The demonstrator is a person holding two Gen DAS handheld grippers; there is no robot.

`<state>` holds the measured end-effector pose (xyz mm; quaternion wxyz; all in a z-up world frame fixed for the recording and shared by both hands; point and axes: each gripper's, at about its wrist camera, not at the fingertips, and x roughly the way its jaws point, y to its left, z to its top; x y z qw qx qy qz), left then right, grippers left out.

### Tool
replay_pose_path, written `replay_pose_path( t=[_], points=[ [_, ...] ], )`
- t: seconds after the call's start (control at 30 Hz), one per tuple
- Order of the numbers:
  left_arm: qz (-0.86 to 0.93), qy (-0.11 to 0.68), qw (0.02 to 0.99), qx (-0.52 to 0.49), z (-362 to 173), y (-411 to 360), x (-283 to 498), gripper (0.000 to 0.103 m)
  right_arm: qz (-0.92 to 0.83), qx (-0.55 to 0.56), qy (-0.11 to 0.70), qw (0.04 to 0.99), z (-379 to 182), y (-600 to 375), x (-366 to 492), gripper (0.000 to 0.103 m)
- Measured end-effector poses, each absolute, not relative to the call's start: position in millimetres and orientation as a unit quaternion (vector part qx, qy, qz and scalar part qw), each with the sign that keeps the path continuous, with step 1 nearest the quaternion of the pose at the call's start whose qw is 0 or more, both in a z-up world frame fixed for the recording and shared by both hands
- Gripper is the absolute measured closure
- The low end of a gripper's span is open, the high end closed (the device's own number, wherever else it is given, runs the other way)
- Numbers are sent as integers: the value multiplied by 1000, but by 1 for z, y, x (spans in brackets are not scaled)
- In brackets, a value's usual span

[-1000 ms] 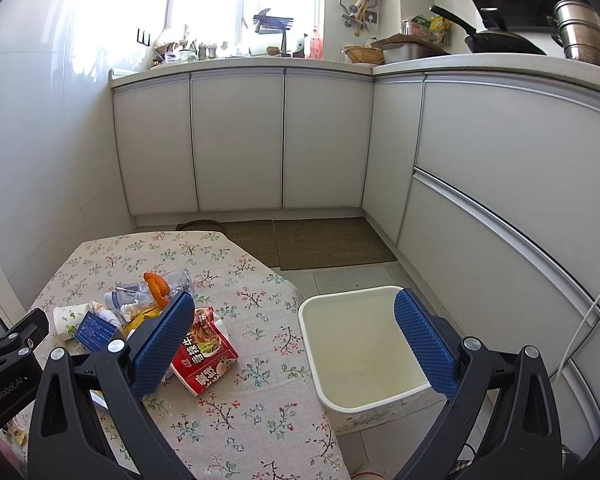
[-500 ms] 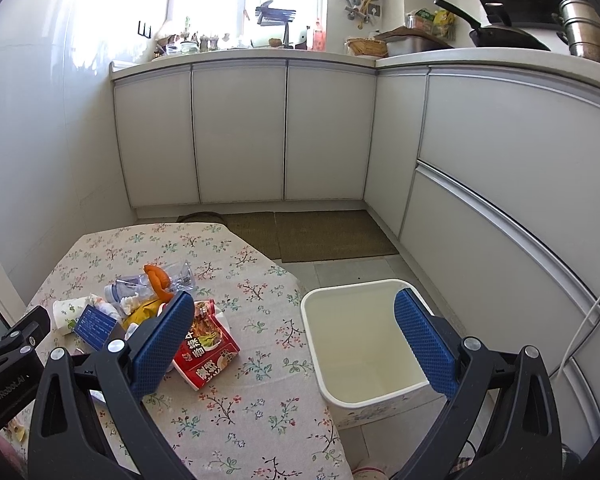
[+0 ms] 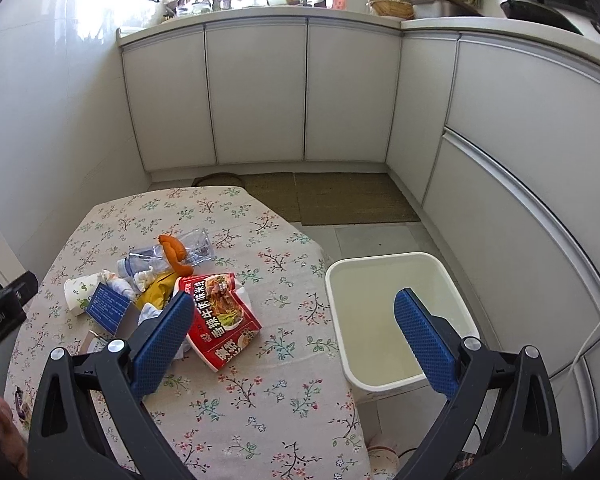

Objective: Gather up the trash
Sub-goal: 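Reach the left tool to the white paper cup and close on it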

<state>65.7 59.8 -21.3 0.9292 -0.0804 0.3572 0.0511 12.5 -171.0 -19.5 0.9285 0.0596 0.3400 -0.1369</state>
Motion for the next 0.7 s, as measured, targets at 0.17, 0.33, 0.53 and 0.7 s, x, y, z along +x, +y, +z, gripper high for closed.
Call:
replay_pose_path(
  t=[0.17, 0.33, 0.53, 0.7],
  points=[
    [48, 368, 918, -140, -6, 99, 102, 7, -105, 76, 369, 921, -12, -166, 44, 6],
    [-16, 387, 906, -172, 2, 127, 147, 7, -79, 86, 360, 926, 5, -158, 81, 6],
    [-42, 486, 854, -180, -50, 138, 195, 7, -53, 149, 360, 920, -20, -174, 114, 6],
    [4, 544, 820, -178, -96, 158, 221, 7, -57, 177, 422, 887, -63, -182, 134, 6]
  ],
)
